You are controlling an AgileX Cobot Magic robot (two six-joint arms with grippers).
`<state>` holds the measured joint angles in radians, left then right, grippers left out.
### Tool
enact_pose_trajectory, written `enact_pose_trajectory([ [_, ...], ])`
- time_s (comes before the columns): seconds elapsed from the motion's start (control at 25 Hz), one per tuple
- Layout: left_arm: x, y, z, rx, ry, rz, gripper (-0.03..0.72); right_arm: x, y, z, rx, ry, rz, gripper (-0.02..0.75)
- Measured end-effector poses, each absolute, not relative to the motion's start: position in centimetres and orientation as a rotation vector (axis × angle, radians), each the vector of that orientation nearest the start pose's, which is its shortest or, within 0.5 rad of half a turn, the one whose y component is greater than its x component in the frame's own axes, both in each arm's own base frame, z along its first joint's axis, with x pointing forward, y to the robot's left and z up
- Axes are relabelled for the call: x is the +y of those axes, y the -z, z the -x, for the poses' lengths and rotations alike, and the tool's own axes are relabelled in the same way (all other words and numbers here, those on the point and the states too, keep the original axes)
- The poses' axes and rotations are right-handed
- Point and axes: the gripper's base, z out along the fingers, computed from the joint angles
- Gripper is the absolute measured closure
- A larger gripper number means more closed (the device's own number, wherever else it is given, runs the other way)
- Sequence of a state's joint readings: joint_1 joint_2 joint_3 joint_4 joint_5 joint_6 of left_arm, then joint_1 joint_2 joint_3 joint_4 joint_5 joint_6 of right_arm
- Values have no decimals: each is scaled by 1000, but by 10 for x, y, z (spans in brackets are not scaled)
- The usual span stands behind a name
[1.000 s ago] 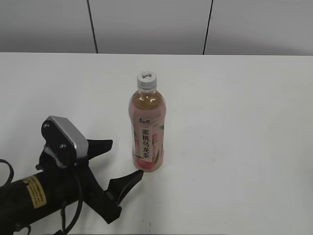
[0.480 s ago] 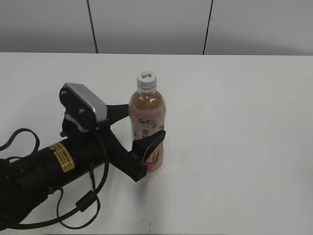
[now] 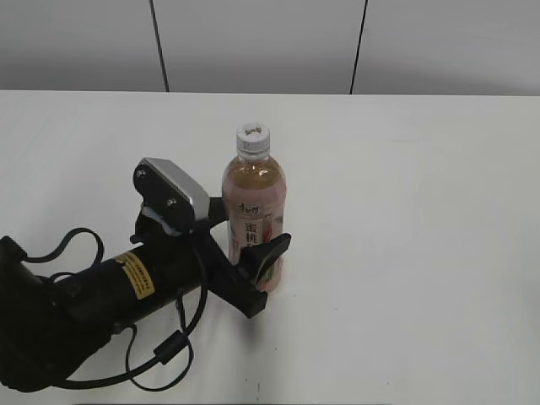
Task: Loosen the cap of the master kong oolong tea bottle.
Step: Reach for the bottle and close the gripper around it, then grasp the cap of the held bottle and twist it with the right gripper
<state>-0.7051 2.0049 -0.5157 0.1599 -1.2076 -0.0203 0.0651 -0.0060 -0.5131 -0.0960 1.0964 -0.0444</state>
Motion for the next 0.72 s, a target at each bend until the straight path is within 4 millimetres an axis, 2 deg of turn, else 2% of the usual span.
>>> enact_pose_trajectory([
  [0.08, -208, -100, -224, 1647, 612, -758, 195, -8, -278, 9, 2056, 101, 105, 174],
  [0.16, -208, -101, -224, 1647, 612, -754, 300, -7, -278, 9, 2056, 88, 106, 174],
  [0.2, -208, -101, -224, 1648, 612, -753, 321, -7, -278, 9, 2056, 79, 107, 174],
  [0.4, -208, -101, -224, 1647, 613, -754, 319, 2, -287, 4, 2061, -33, 131, 174],
  [0.52, -208, -101, -224, 1647, 613, -754, 319, 11, -294, -18, 2168, -111, 227, 174],
  [0.72, -208, -101, -224, 1647, 613, -754, 319, 28, -310, -78, 2410, -263, 392, 183],
])
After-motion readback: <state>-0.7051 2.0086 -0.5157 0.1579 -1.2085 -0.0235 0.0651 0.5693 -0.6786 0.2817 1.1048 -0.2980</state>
